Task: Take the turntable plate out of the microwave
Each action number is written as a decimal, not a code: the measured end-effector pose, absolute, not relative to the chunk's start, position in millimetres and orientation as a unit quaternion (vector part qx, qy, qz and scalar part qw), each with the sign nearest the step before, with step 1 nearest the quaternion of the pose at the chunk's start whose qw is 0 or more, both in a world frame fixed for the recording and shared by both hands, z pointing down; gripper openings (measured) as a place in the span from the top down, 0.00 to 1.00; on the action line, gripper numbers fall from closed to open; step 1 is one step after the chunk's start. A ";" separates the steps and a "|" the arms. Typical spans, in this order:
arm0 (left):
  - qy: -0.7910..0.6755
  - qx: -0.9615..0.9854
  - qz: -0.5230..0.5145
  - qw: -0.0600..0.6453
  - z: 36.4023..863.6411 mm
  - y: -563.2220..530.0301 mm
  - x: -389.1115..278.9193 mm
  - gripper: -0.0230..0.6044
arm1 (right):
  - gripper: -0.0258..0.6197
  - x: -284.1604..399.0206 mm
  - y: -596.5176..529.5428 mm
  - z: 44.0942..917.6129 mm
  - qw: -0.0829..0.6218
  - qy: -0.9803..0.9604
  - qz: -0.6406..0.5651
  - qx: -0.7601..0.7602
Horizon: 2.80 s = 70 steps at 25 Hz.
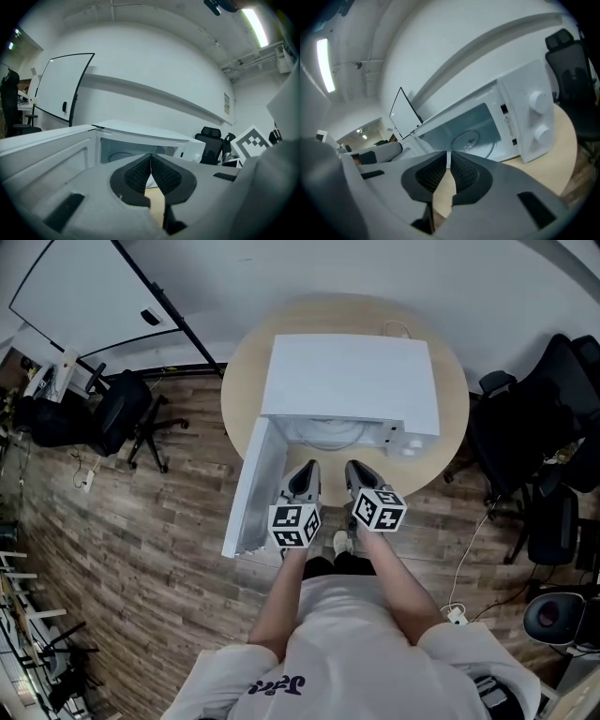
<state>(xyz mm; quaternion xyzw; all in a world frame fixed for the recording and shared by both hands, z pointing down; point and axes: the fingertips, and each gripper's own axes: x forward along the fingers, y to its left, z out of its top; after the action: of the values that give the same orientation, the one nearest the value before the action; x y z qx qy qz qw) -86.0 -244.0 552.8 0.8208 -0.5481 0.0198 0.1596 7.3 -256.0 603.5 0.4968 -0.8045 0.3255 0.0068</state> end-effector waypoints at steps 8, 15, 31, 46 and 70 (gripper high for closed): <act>-0.548 0.823 0.021 0.149 558.2 -261.4 -87.0 0.94 | 0.91 -3.6 -280.0 669.5 -0.044 -0.760 0.443 0.473; -0.544 0.823 0.033 0.158 574.5 -275.5 -94.4 0.94 | 0.71 -11.1 -293.6 714.4 -0.172 -0.657 0.589 0.439; -0.528 0.817 0.026 0.229 608.9 -286.1 -95.3 0.94 | 0.85 -4.7 -350.4 755.3 -0.293 -0.564 0.628 0.450; -0.485 0.753 -0.042 0.442 691.5 -286.2 -95.0 0.88 | 0.90 8.2 -328.1 757.5 -0.281 -0.558 0.636 0.452; -0.342 0.562 -0.386 0.647 745.1 -335.5 -77.1 0.68 | 0.90 17.0 -260.1 746.0 -0.222 -0.584 0.666 0.407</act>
<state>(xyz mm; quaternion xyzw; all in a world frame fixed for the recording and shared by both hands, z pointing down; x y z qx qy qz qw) -77.1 -335.5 745.1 0.5620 -0.3423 -0.3859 0.6466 17.0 -260.1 746.0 0.4074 -0.5845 0.6658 -0.2216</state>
